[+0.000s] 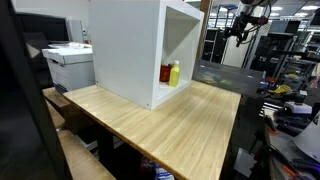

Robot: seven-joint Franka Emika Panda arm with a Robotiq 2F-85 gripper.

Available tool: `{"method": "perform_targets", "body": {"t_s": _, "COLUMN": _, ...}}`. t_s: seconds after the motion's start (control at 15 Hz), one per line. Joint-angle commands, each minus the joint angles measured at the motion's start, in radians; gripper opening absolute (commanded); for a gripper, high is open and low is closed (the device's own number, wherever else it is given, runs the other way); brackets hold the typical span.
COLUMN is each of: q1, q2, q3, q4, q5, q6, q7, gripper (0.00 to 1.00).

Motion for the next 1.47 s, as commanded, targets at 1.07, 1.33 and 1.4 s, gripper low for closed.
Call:
{"method": "perform_targets", "body": {"t_s": 1.07, "q1": -0.005, "q2": 0.215, "q3": -0.017, "q4": 0.101, "q5": 0.004, "q6": 0.09, "q7": 0.095, "gripper": 1.0}}
{"method": "perform_targets", "body": {"t_s": 1.33, "q1": -0.002, "q2": 0.261, "q3": -0.013, "q4": 0.113, "q5": 0.018, "q6": 0.105, "q7": 0.111, "gripper": 1.0}}
{"method": "perform_targets", "body": {"t_s": 1.4, "q1": -0.002, "q2": 0.268, "q3": -0.01, "q4": 0.114, "q5": 0.025, "q6": 0.109, "q7": 0.106, "gripper": 1.0}}
